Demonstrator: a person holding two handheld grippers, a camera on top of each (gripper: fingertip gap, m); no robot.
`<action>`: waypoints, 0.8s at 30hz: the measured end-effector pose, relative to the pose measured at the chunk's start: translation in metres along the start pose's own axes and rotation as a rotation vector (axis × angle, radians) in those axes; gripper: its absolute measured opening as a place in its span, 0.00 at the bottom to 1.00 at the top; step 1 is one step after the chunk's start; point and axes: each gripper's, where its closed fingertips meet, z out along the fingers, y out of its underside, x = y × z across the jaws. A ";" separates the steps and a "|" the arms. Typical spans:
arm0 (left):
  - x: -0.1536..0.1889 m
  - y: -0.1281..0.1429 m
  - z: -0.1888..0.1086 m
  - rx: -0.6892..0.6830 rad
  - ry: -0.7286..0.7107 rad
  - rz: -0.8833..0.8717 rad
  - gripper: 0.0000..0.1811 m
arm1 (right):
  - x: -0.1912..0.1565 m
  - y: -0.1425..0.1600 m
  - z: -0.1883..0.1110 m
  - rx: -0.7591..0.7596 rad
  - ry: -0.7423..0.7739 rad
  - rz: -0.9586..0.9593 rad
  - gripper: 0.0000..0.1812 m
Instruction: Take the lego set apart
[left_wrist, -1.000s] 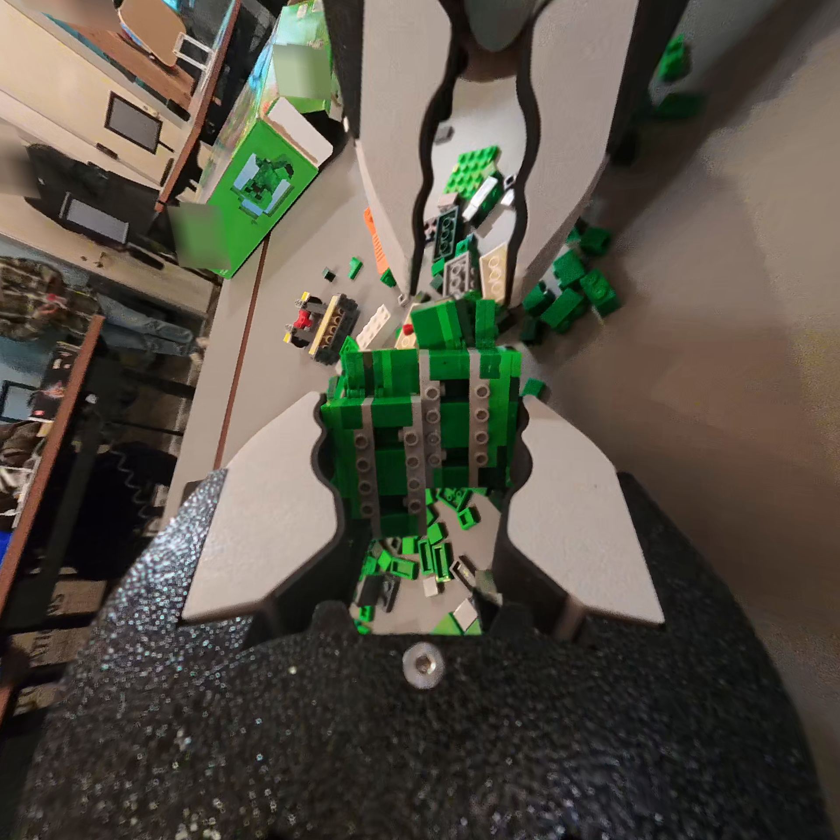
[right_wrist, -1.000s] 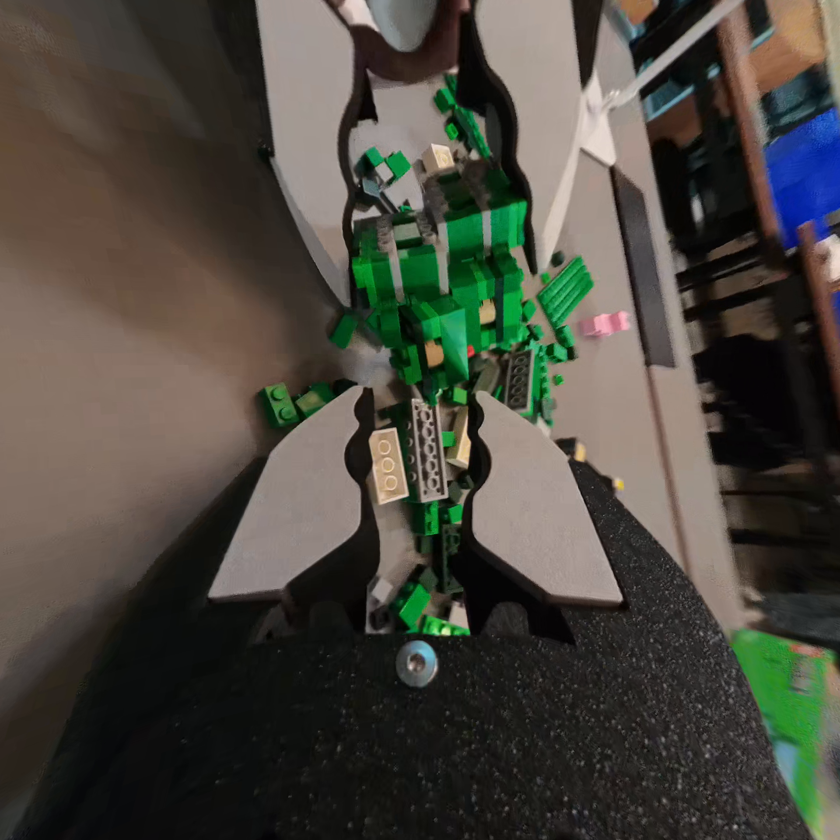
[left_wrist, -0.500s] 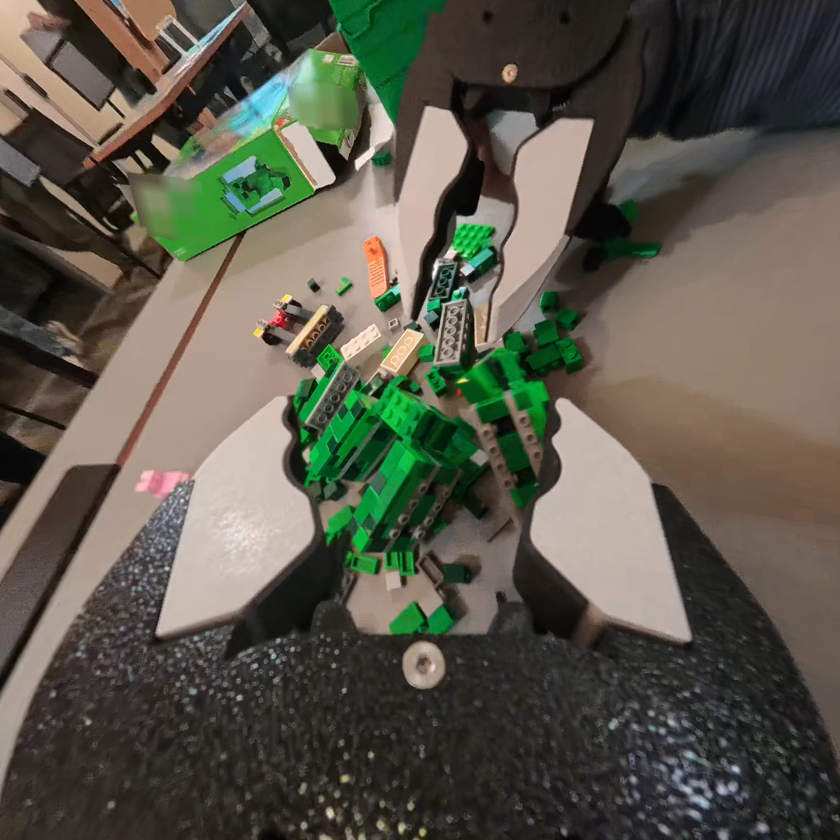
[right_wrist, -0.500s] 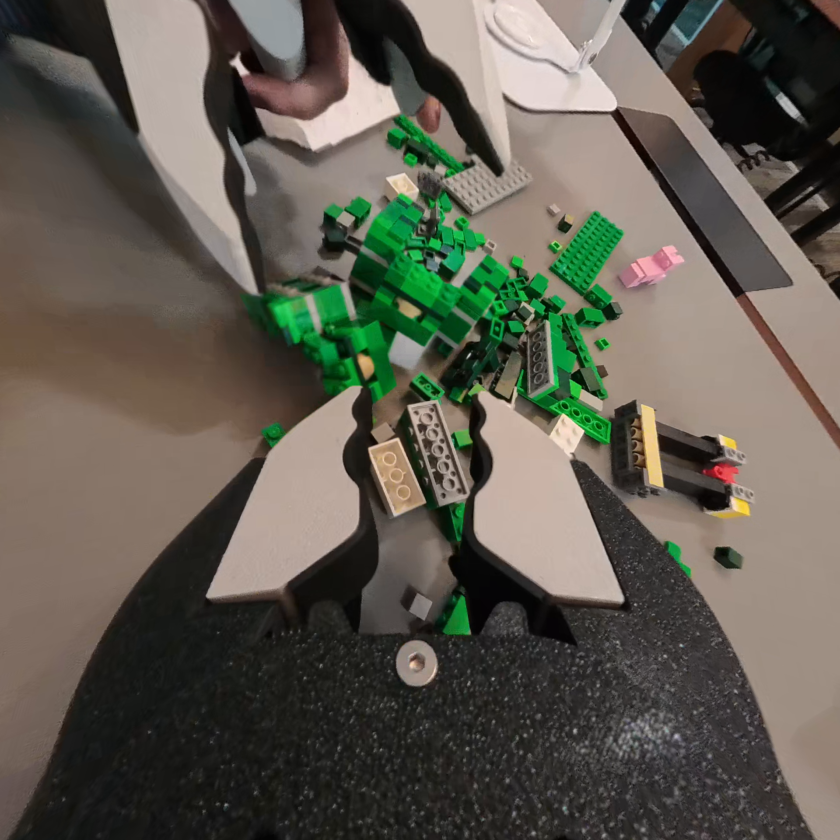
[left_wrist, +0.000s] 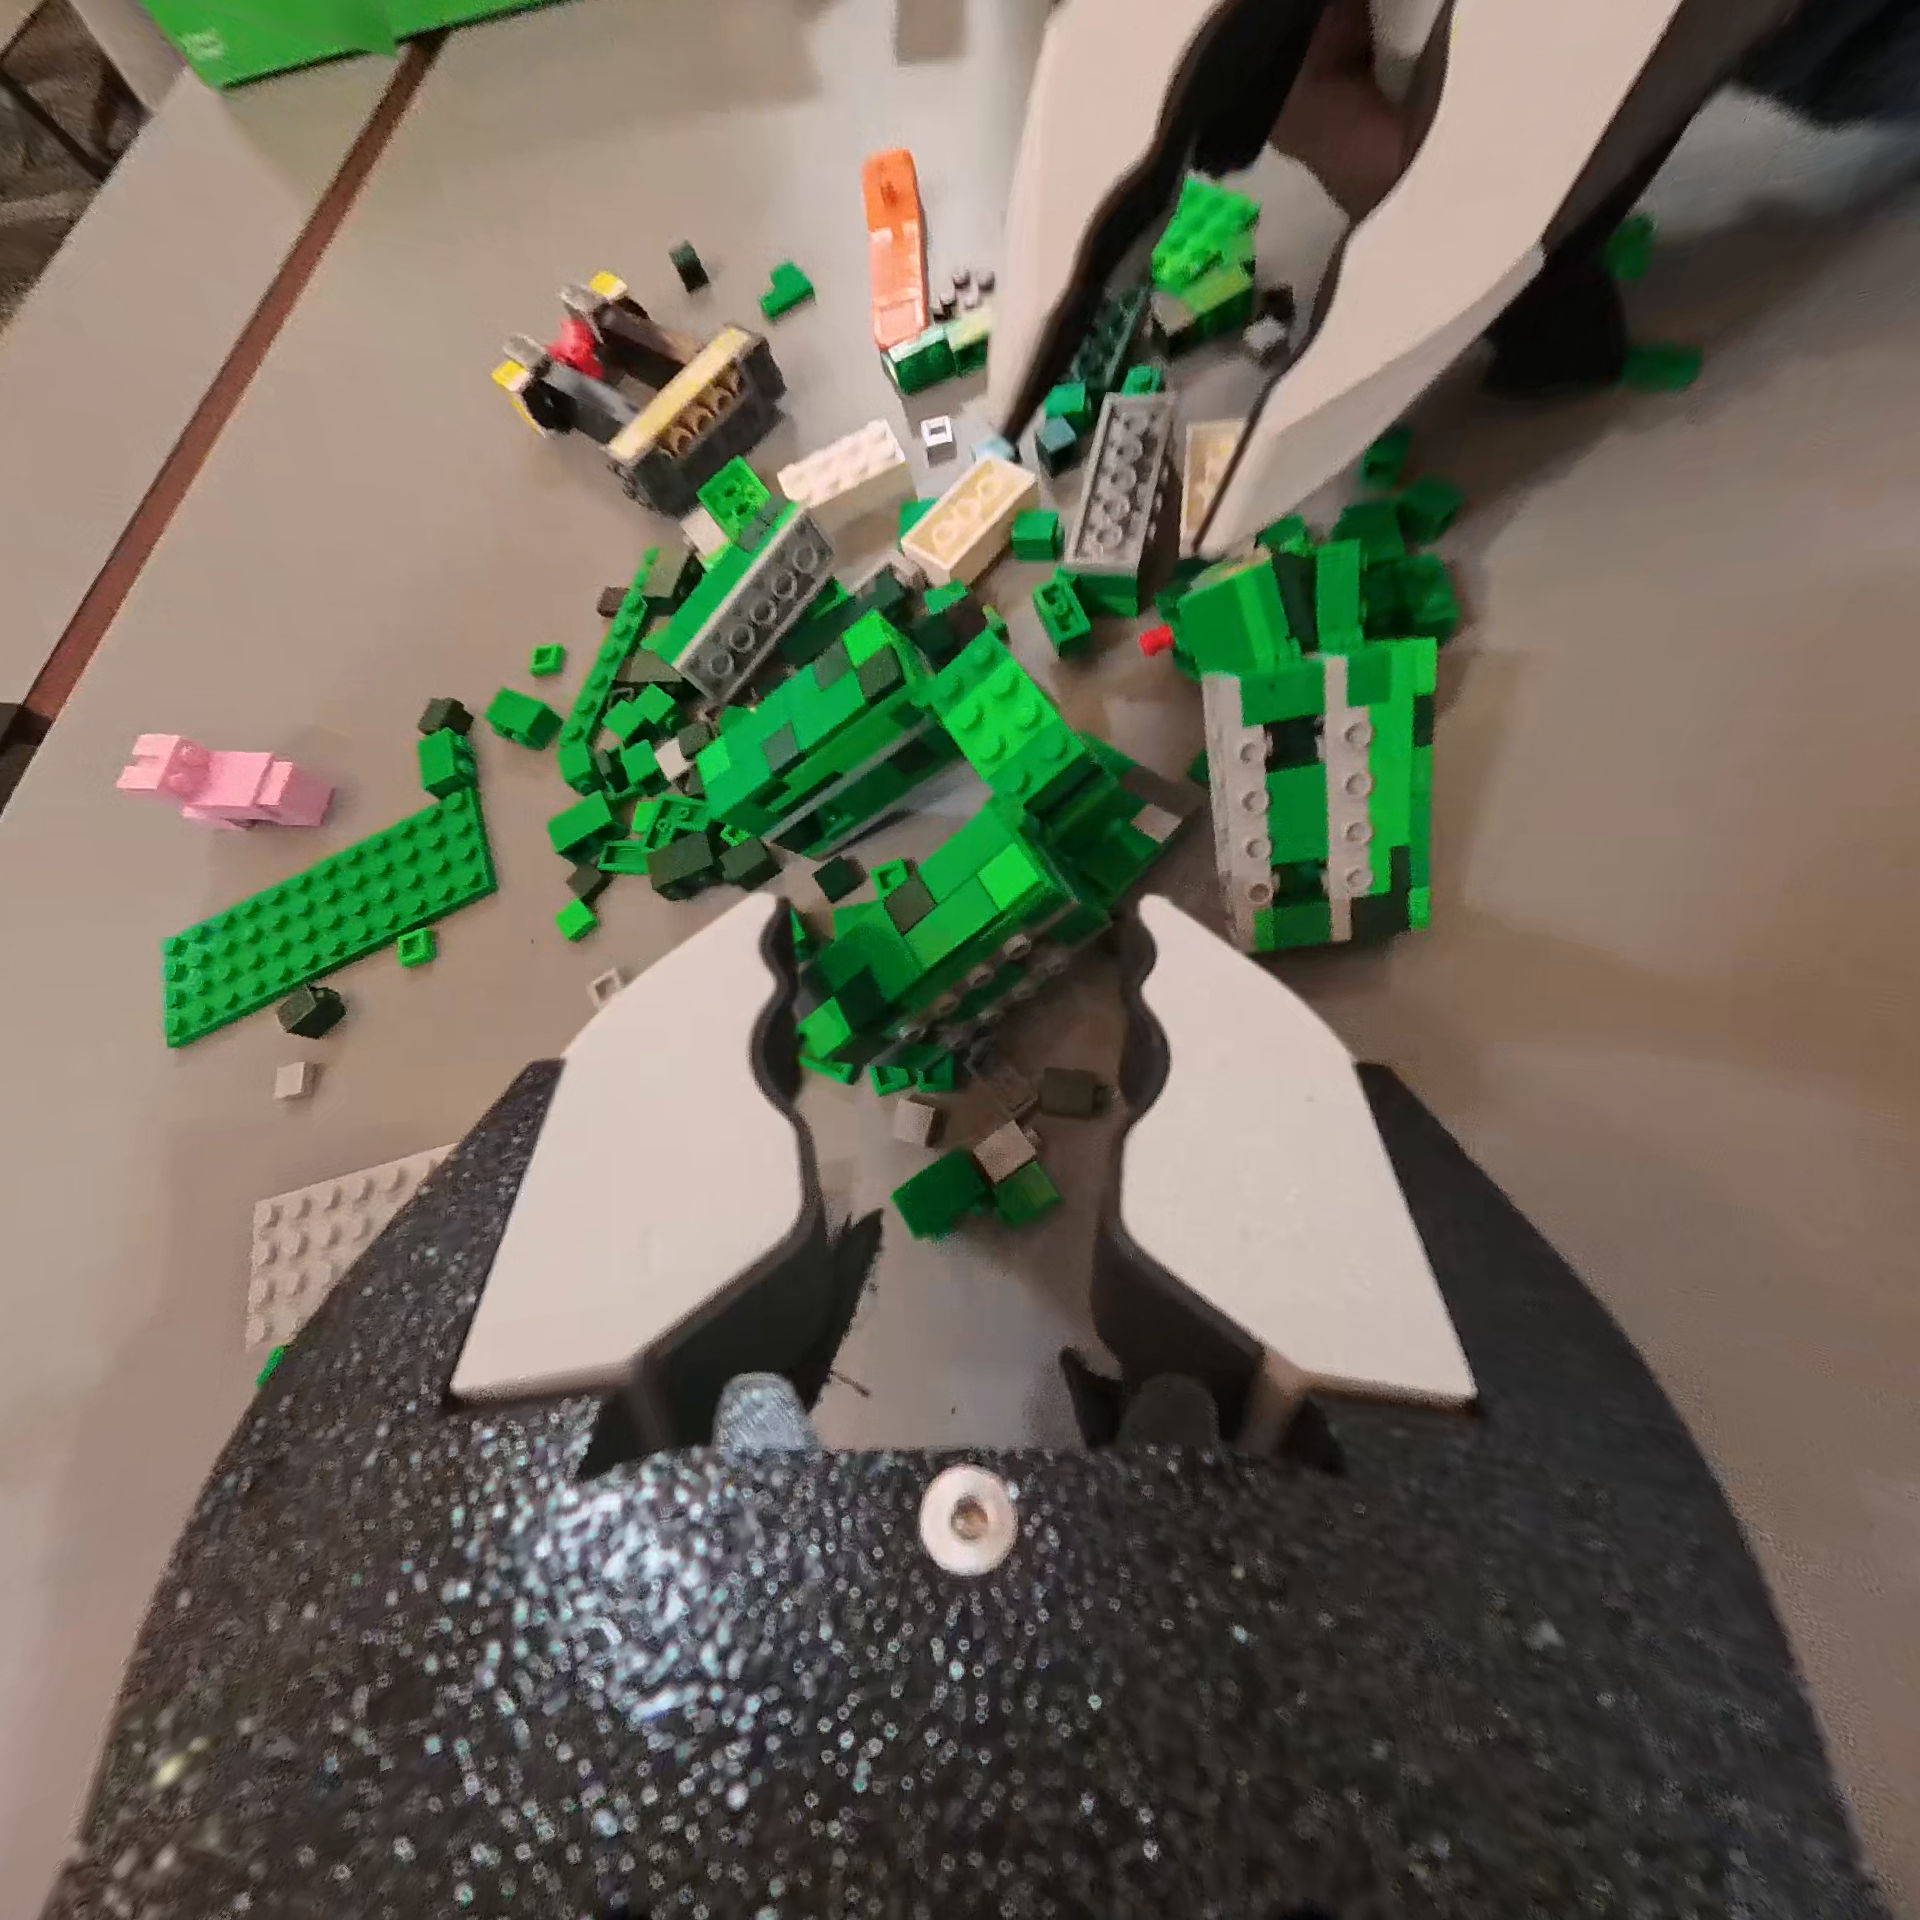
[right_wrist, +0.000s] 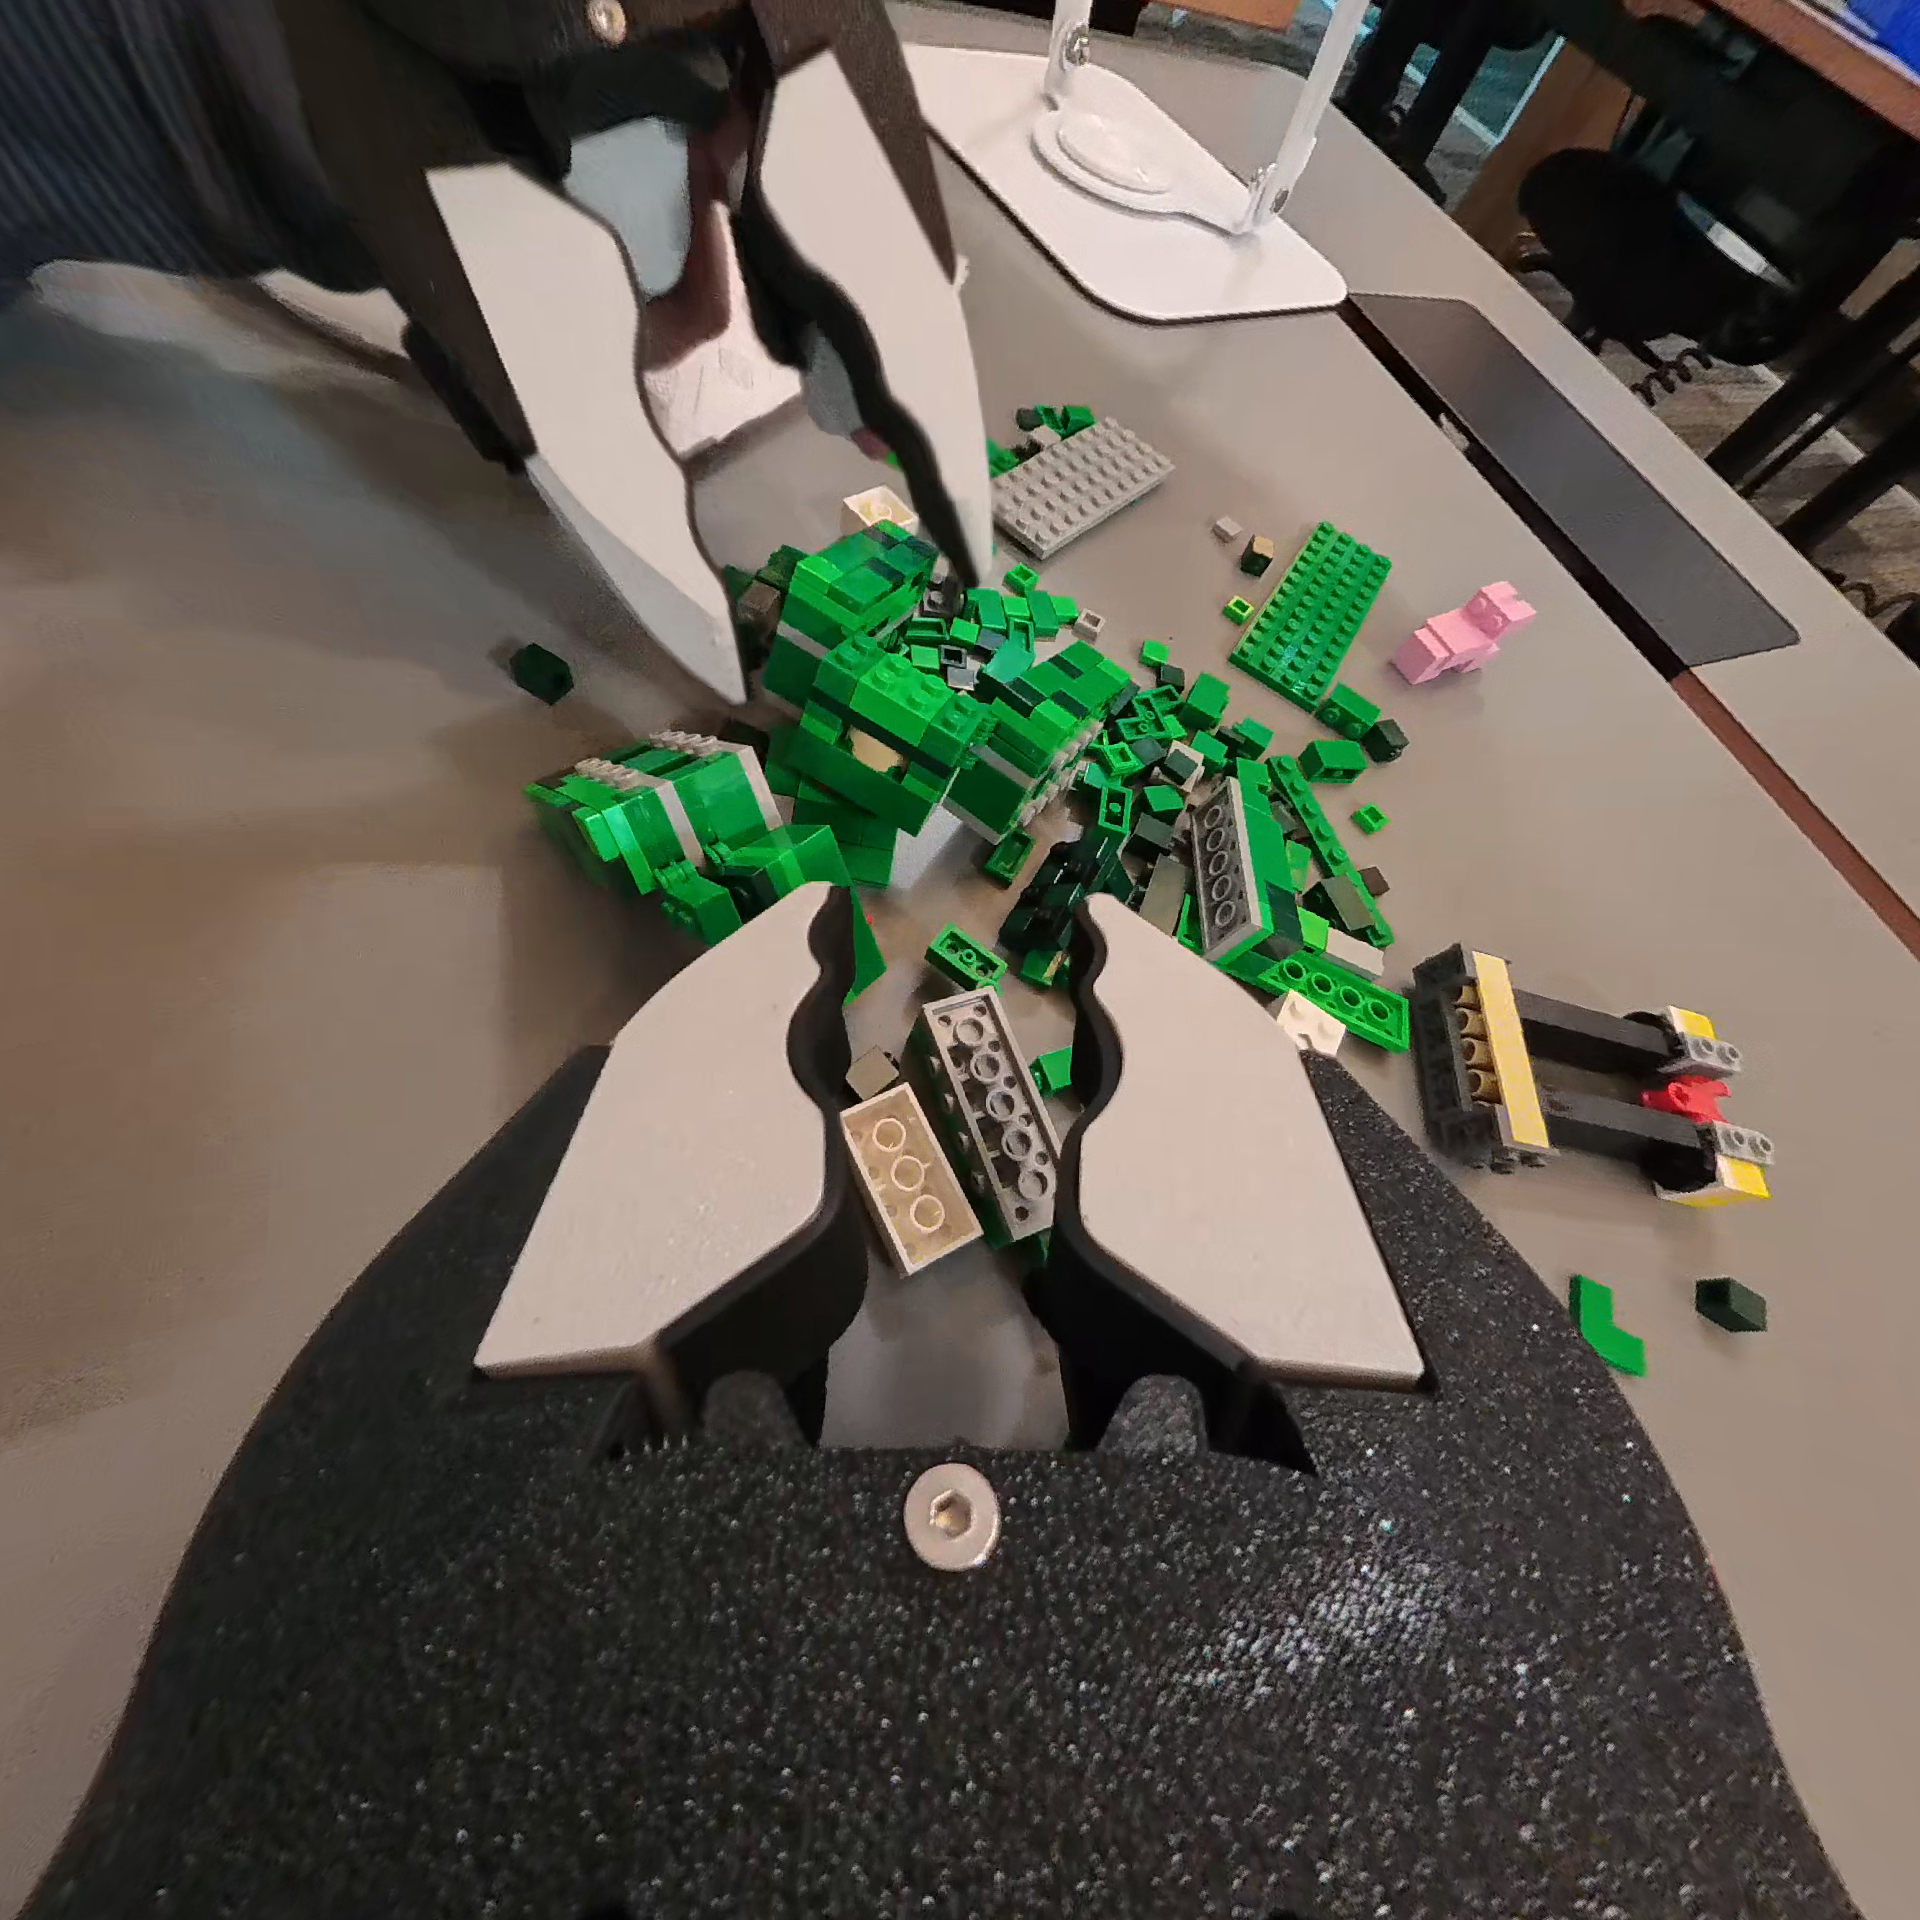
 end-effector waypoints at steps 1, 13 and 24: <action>0.001 0.003 0.003 -0.022 -0.006 0.025 0.30 | 0.000 0.000 0.000 0.001 0.004 -0.004 0.21; -0.015 -0.019 0.001 0.039 -0.277 0.350 0.23 | 0.009 -0.010 -0.002 0.018 0.157 -0.197 0.22; 0.014 -0.068 -0.018 0.393 -0.088 0.205 0.21 | 0.005 -0.037 -0.004 0.091 0.353 -0.527 0.29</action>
